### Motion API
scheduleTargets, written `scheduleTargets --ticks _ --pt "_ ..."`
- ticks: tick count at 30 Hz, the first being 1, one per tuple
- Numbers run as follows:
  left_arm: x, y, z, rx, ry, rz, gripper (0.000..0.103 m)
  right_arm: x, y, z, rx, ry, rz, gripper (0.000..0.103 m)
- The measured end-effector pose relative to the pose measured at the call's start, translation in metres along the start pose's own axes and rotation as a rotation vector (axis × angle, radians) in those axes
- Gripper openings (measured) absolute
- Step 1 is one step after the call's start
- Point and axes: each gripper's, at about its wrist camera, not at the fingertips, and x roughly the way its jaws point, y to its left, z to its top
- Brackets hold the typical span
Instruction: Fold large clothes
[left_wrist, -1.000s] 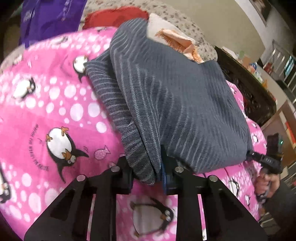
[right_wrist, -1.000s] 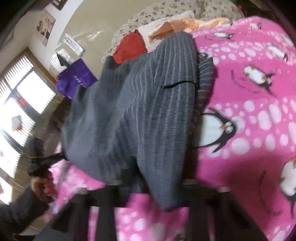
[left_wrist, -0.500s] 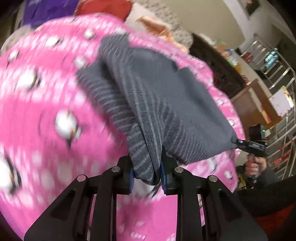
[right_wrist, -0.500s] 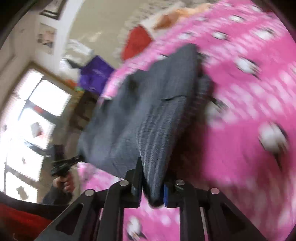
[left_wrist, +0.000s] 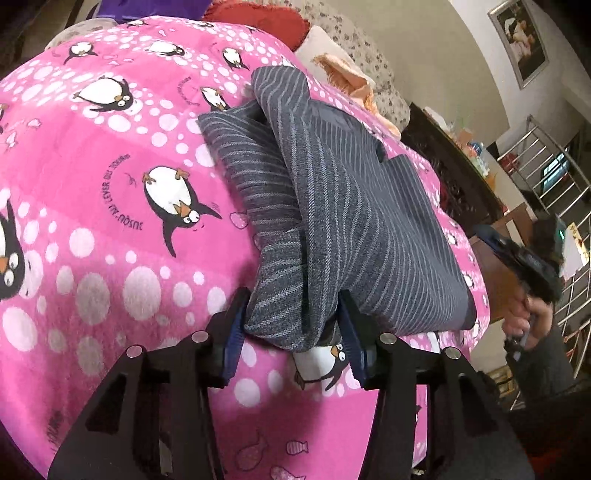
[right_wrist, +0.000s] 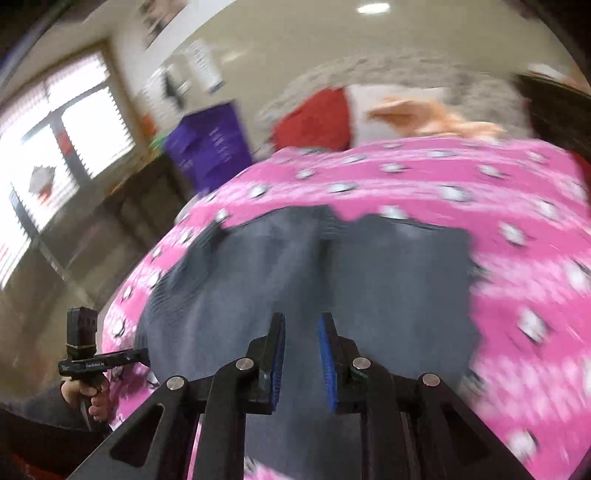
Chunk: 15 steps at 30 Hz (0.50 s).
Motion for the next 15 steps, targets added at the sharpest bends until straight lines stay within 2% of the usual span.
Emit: scheduleTargets --ticks 1,2,3,4,5,6,7,9,15 --pt "0.002 0.000 0.001 0.003 -0.003 0.001 0.046 0.021 0.004 0.006 -0.005 0.040 0.031 0.017" --pt "0.001 0.001 0.000 0.004 -0.006 0.001 0.046 0.050 0.006 0.015 -0.039 0.079 0.004 0.017" --pt "0.000 0.002 0.000 0.002 -0.008 0.001 0.046 0.065 0.005 0.018 -0.055 0.083 -0.053 0.017" --pt "0.002 0.001 0.001 0.004 -0.009 0.002 0.046 0.093 -0.009 0.025 -0.047 0.105 -0.158 0.017" --pt "0.002 0.001 0.000 0.006 -0.011 0.004 0.046 0.113 -0.024 0.029 -0.024 0.133 -0.227 0.017" --pt "0.002 0.000 0.000 0.009 -0.011 0.006 0.047 0.122 -0.037 0.028 -0.002 0.146 -0.265 0.017" --pt "0.002 -0.001 0.000 0.013 -0.010 0.009 0.047 0.127 -0.049 0.029 0.025 0.113 -0.288 0.016" --pt "0.003 -0.002 -0.001 0.021 -0.011 0.014 0.047 0.129 -0.061 0.030 0.065 0.066 -0.272 0.017" --pt "0.002 0.000 -0.004 0.006 -0.021 -0.003 0.047 0.120 -0.057 0.025 0.042 0.068 -0.272 0.028"
